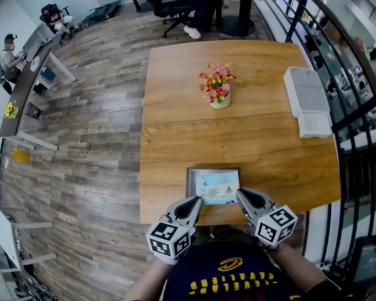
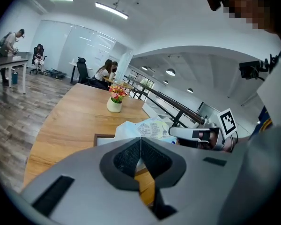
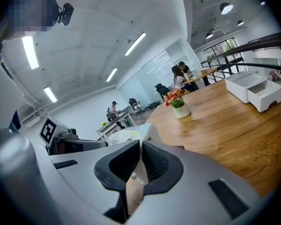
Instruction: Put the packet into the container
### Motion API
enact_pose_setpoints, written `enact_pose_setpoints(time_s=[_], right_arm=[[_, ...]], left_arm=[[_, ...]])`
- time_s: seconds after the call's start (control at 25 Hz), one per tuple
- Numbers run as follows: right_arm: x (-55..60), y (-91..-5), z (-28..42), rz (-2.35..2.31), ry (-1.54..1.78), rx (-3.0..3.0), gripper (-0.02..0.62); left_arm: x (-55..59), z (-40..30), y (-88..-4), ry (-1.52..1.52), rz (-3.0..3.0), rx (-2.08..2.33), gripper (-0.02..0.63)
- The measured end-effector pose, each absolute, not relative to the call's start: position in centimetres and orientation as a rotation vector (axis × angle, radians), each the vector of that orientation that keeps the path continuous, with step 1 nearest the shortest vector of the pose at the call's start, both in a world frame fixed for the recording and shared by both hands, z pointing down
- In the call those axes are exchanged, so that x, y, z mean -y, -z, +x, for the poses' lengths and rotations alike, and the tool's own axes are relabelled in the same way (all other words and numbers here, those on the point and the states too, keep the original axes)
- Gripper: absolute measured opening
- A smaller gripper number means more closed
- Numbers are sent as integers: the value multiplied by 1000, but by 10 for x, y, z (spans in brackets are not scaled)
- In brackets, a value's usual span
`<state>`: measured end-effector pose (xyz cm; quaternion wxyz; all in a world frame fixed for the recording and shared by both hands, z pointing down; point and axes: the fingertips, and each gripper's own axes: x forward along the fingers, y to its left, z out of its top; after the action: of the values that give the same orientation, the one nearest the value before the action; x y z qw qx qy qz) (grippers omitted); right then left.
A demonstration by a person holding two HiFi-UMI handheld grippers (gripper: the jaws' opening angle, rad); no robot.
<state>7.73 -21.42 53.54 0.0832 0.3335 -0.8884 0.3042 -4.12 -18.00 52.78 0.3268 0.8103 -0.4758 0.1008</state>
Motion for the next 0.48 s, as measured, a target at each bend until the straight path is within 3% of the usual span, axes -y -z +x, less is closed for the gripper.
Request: enact_pose_setpoints(time_s=[0.48], right_arm=[[221, -573, 71, 1080, -825, 2534, 23]], left_arm=[[196, -45, -562, -363, 2168, 1166, 5]])
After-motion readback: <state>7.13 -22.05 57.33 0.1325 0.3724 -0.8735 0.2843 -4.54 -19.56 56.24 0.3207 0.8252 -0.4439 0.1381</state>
